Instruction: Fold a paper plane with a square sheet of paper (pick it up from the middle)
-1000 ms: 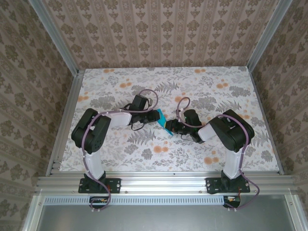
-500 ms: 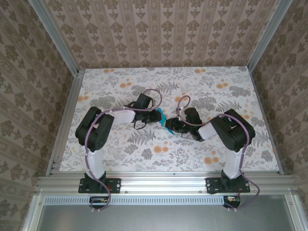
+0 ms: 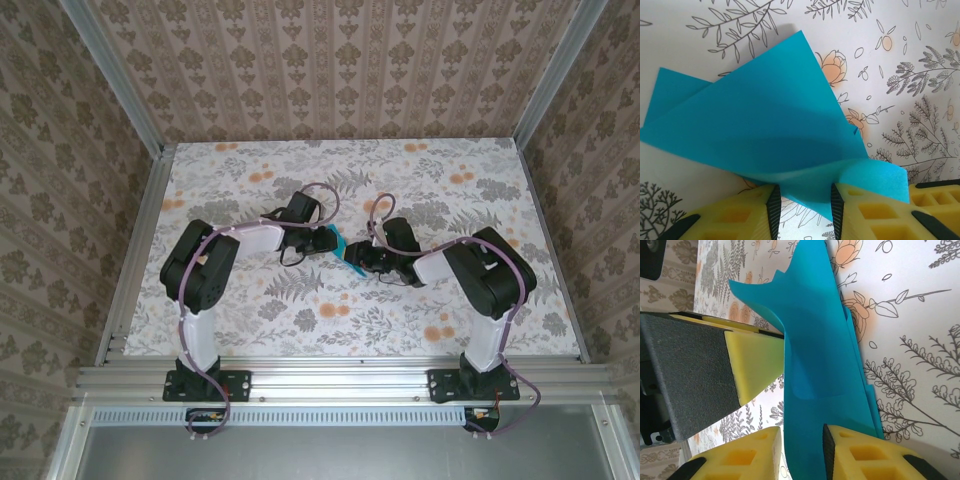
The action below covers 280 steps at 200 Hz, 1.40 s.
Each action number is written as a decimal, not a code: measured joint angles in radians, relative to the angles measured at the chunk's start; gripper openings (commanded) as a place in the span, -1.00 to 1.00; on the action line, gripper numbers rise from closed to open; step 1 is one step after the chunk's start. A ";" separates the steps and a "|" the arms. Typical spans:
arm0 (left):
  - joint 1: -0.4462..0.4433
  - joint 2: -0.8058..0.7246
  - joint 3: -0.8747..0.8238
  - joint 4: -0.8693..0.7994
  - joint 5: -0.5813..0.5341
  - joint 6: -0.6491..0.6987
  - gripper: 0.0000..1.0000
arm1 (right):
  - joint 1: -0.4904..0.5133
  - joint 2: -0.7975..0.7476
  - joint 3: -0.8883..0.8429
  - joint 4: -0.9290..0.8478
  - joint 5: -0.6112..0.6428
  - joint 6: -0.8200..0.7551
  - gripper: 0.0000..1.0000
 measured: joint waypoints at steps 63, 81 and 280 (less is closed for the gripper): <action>-0.001 0.010 0.024 -0.033 -0.005 0.004 -0.29 | -0.009 -0.019 0.064 -0.169 0.001 -0.121 -0.37; -0.001 0.014 0.031 -0.042 -0.005 0.004 -0.29 | -0.012 -0.020 0.086 -0.210 0.001 -0.151 -0.35; -0.001 0.039 0.090 -0.123 -0.013 0.004 -0.32 | -0.029 0.034 0.198 -0.343 -0.021 -0.264 -0.58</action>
